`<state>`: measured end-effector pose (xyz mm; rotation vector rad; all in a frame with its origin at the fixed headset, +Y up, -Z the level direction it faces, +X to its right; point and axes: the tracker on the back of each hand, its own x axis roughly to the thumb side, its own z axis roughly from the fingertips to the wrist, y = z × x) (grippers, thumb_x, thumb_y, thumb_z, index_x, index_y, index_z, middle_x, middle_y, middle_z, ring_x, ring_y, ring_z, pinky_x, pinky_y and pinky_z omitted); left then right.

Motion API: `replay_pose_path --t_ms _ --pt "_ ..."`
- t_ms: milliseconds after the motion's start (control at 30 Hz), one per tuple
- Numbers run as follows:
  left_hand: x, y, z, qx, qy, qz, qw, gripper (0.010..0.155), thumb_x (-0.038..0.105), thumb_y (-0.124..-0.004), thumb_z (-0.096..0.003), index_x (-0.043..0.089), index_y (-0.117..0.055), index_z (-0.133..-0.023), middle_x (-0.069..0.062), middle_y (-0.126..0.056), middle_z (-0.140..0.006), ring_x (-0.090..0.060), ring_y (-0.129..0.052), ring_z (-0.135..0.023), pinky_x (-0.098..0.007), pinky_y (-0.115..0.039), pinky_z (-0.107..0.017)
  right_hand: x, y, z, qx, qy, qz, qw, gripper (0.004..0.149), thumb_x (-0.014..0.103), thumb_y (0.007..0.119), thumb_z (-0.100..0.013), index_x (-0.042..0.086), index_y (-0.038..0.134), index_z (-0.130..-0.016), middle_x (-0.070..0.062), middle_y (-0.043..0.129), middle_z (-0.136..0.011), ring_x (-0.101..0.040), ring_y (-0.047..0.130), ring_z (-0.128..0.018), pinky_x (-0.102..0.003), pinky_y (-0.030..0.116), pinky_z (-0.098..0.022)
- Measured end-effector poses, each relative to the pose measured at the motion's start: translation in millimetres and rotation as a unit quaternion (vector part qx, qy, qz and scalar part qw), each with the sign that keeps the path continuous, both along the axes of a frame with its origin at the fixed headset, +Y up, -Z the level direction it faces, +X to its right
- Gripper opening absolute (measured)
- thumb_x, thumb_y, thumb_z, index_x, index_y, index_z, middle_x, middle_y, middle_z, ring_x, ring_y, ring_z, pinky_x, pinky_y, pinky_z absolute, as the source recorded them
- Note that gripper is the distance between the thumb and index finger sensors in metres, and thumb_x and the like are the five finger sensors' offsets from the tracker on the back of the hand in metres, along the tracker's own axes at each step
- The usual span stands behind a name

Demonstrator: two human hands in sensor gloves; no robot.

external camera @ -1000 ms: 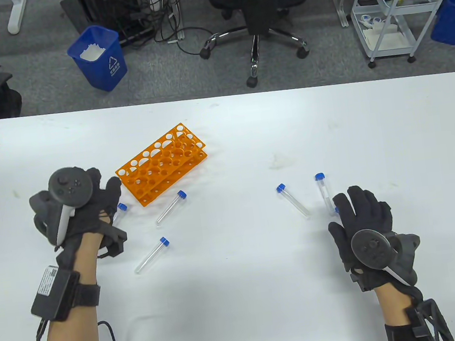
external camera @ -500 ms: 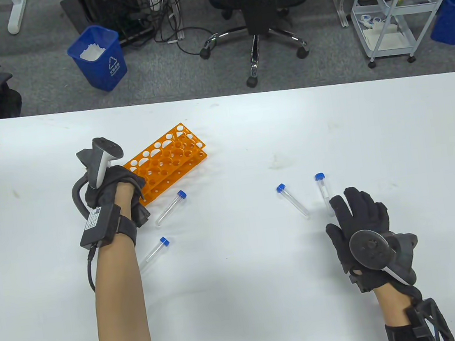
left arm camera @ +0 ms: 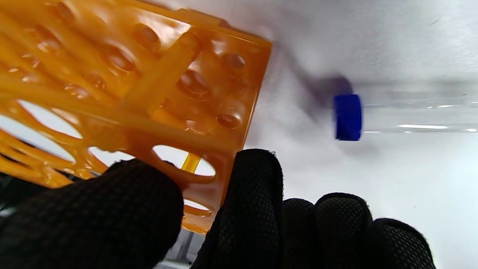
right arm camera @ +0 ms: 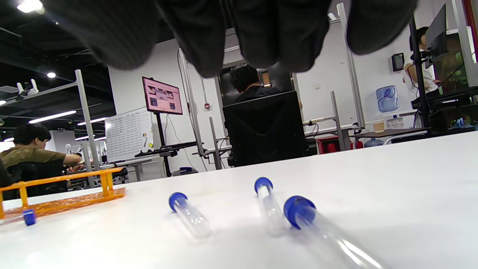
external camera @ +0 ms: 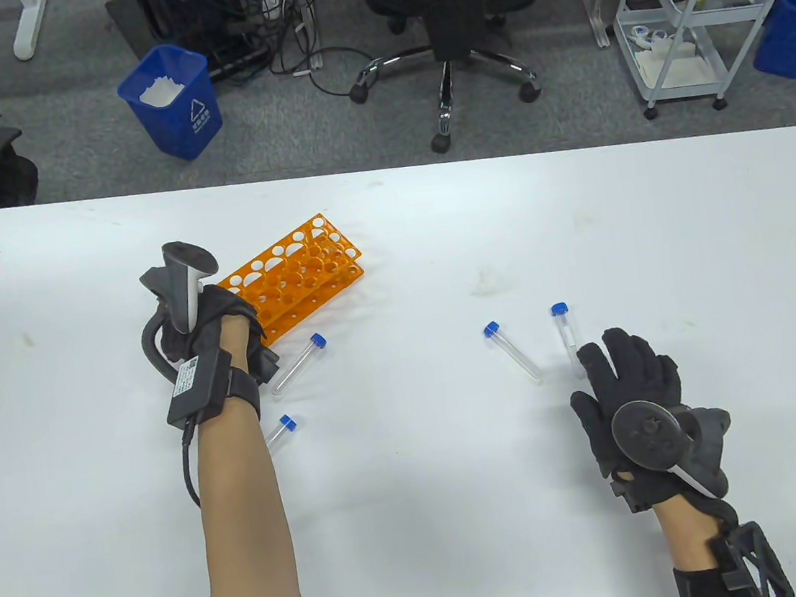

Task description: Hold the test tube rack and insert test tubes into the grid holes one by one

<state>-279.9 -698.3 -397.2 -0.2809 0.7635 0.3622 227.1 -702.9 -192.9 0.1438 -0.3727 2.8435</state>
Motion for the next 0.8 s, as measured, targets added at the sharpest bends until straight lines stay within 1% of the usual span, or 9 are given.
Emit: replay_pose_path --t_ms 67,100,233,267,300,333,367,600,800 --pt "2 5 1 0.029 0.008 0.026 0.999 0.053 0.051 -0.091 -0.0317 0.008 -0.095 -0.063 -0.023 -0.066 -0.099 -0.054 -0.083 -0.084 -0.06 -0.073 -0.06 0 0 0 -0.001 0.003 0.0 1.0 0.064 0.046 0.074 -0.044 0.017 0.066 -0.1 -0.025 0.055 -0.114 -0.054 0.059 -0.1 -0.079 0.052 -0.065" --pt "3 7 1 0.047 0.013 0.052 0.997 0.069 0.051 -0.09 -0.0323 -0.011 -0.092 -0.063 -0.025 -0.067 -0.098 -0.055 -0.085 -0.082 -0.06 -0.075 -0.059 -1 0 0 -0.002 0.004 0.0 1.0 0.064 0.046 0.074 -0.044 0.017 0.066 -0.1 -0.025 0.055 -0.114 -0.054 0.059 -0.1 -0.079 0.052 -0.066" --pt "2 8 1 0.117 0.046 0.197 0.972 0.066 0.048 -0.086 -0.0346 -0.012 -0.085 -0.063 -0.031 -0.069 -0.093 -0.054 -0.096 -0.074 -0.059 -0.086 -0.052 -1 0 0 -0.002 0.006 -0.001 1.0 0.064 0.046 0.074 -0.044 0.017 0.066 -0.1 -0.025 0.055 -0.114 -0.054 0.059 -0.1 -0.079 0.052 -0.066" --pt "2 7 1 0.129 0.052 0.225 0.964 0.044 0.047 -0.086 -0.035 0.013 -0.084 -0.063 -0.033 -0.069 -0.092 -0.053 -0.099 -0.072 -0.058 -0.088 -0.051 -1 0 0 -0.002 0.006 -0.002 1.0 0.064 0.046 0.074 -0.044 0.017 0.066 -0.1 -0.025 0.055 -0.114 -0.054 0.059 -0.101 -0.079 0.052 -0.066" --pt "1 6 1 0.144 0.057 0.26 0.953 0.063 0.046 -0.086 -0.0352 -0.011 -0.085 -0.062 -0.032 -0.069 -0.092 -0.051 -0.102 -0.069 -0.056 -0.09 -0.048 -1 0 0 -0.001 0.006 -0.003 1.0 0.064 0.046 0.074 -0.044 0.017 0.066 -0.1 -0.025 0.055 -0.114 -0.054 0.059 -0.101 -0.079 0.052 -0.066" --pt "1 5 1 0.147 0.065 0.272 0.949 0.043 0.046 -0.087 -0.0343 0.013 -0.085 -0.062 -0.032 -0.07 -0.091 -0.049 -0.104 -0.065 -0.056 -0.093 -0.045 -1 0 0 0.0 0.005 -0.003 1.0 0.064 0.046 0.074 -0.044 0.017 0.066 -0.1 -0.025 0.055 -0.114 -0.054 0.059 -0.1 -0.079 0.052 -0.066" --pt "1 5 2 0.148 0.063 0.274 0.948 0.043 0.046 -0.088 -0.0336 0.013 -0.086 -0.061 -0.036 -0.072 -0.088 -0.047 -0.107 -0.061 -0.053 -0.097 -0.04 -1 0 0 0.0 0.005 -0.003 1.0 0.063 0.046 0.074 -0.044 0.017 0.066 -0.1 -0.025 0.055 -0.114 -0.054 0.059 -0.1 -0.079 0.052 -0.066" --pt "8 23 11 0.184 0.015 0.37 0.91 0.042 0.047 -0.09 -0.0327 0.015 -0.089 -0.06 -0.034 -0.073 -0.088 -0.046 -0.107 -0.057 -0.052 -0.098 -0.037 2 -3 -2 -0.009 -0.006 -0.008 1.0 0.063 0.046 0.074 -0.044 0.017 0.066 -0.1 -0.025 0.055 -0.114 -0.054 0.059 -0.1 -0.079 0.052 -0.066" --pt "22 55 49 0.222 -0.066 0.454 0.861 0.041 0.047 -0.091 -0.0333 0.015 -0.094 -0.06 -0.032 -0.073 -0.089 -0.046 -0.106 -0.057 -0.051 -0.097 -0.038 12 -5 -4 -0.01 -0.028 -0.02 0.999 0.064 0.045 0.074 -0.044 0.017 0.065 -0.101 -0.025 0.056 -0.113 -0.054 0.061 -0.1 -0.079 0.053 -0.066"
